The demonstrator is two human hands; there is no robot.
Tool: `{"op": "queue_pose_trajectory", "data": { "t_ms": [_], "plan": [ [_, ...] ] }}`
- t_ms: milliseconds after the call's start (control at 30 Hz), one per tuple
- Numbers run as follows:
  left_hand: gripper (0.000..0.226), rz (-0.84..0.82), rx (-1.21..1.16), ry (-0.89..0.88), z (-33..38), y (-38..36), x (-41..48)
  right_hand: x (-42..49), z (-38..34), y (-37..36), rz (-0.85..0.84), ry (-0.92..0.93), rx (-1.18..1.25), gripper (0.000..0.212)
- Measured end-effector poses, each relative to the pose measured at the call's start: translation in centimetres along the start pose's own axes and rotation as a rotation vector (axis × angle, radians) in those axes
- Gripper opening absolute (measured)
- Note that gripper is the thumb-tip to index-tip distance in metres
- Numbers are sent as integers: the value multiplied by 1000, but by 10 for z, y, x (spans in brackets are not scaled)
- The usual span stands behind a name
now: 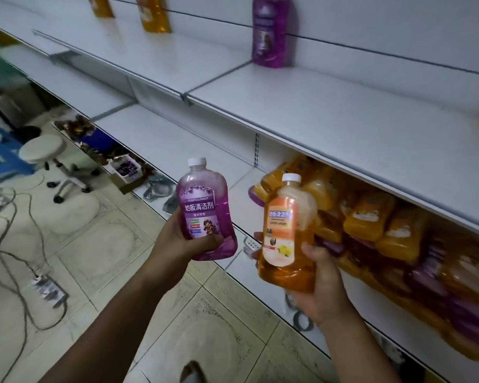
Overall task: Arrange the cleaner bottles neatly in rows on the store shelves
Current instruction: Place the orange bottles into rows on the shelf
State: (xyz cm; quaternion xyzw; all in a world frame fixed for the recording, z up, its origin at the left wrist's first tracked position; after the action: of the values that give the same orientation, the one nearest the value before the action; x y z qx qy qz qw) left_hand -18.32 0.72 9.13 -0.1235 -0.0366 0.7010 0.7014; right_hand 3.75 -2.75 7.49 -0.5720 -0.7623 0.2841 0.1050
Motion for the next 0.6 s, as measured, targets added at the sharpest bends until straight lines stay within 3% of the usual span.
{"op": "queue_pose_trajectory", "data": {
  "t_ms": [100,300,433,500,600],
  "plan": [
    [81,-41,-15,-44,31,28,13,24,-12,-36,16,105,-122,101],
    [69,-104,-34,-125,100,57,48,42,-65,-90,170,364,-206,61],
    [69,-191,-34,-168,147,48,84,44,-120,-110,315,533,-313,50],
    [68,-250,28,-249,177,34,105,45,-144,-112,376,589,-359,32],
    [71,-337,120,-400,224,5,144,48,-176,-105,505,665,-403,29]
  ]
}}
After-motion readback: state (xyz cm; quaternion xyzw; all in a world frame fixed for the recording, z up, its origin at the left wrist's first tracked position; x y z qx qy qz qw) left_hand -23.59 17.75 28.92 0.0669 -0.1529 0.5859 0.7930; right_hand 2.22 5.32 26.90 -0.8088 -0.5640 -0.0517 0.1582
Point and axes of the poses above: each hand's wrist, its own x-axis towards the middle knuckle, its own y-axis out of the back of the hand, z = x × y, the point moved 9 cm from there along x, towards the middle knuckle, and after that the axes turned 8 degrees about -x, right-handed, at the moved point
